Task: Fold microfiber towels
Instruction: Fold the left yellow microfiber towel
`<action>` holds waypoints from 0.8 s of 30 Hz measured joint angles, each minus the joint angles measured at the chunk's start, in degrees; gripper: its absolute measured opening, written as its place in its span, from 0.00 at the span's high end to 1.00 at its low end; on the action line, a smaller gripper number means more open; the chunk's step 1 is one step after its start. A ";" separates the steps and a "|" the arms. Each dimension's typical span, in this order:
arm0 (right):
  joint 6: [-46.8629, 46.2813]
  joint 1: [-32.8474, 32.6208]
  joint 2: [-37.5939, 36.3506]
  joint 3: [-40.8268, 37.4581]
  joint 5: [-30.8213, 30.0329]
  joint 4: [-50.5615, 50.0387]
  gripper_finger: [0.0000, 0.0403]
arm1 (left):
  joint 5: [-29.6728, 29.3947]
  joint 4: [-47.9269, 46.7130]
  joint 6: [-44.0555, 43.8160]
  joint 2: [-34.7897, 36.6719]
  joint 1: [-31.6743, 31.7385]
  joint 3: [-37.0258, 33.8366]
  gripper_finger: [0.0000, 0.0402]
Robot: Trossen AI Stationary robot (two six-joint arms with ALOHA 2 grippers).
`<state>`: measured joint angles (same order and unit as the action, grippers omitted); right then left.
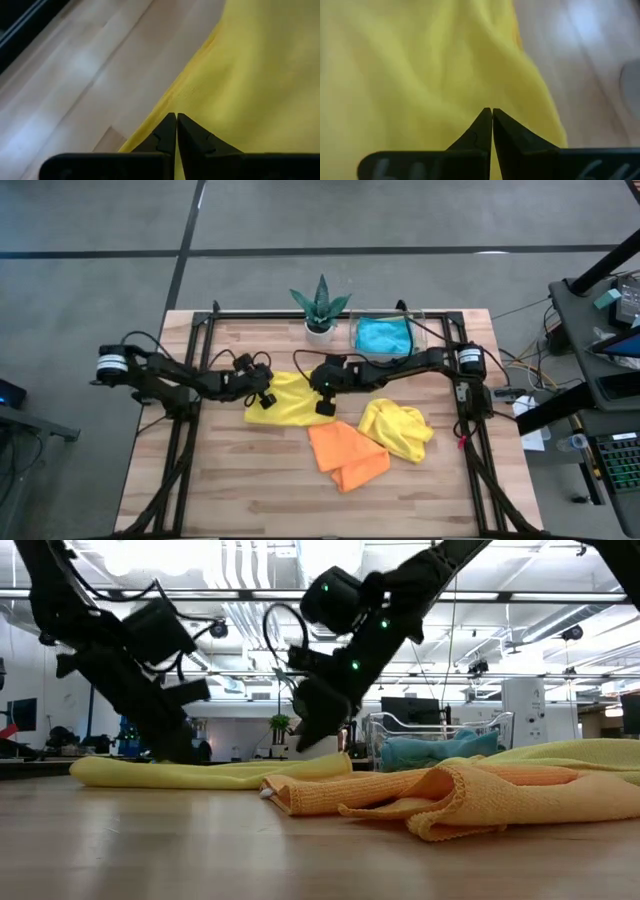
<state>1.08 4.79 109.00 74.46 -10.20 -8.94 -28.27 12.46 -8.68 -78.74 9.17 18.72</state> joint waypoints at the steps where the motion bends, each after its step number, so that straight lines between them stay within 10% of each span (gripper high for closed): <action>1: -0.25 0.29 0.64 -0.18 0.07 -0.19 0.98 | -1.45 0.03 -0.47 -1.14 0.18 0.00 1.00; 17: -0.66 1.49 3.73 -0.06 0.05 -8.45 0.98 | -8.68 -5.82 -4.46 1.07 1.40 0.31 1.00; 24: 0.65 1.51 3.09 2.03 0.31 -10.12 0.98 | -2.31 -5.36 -0.95 9.22 1.36 0.31 1.00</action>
<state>1.73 6.31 112.09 76.48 -9.90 -19.06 -30.58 7.10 -9.64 -69.53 10.52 19.03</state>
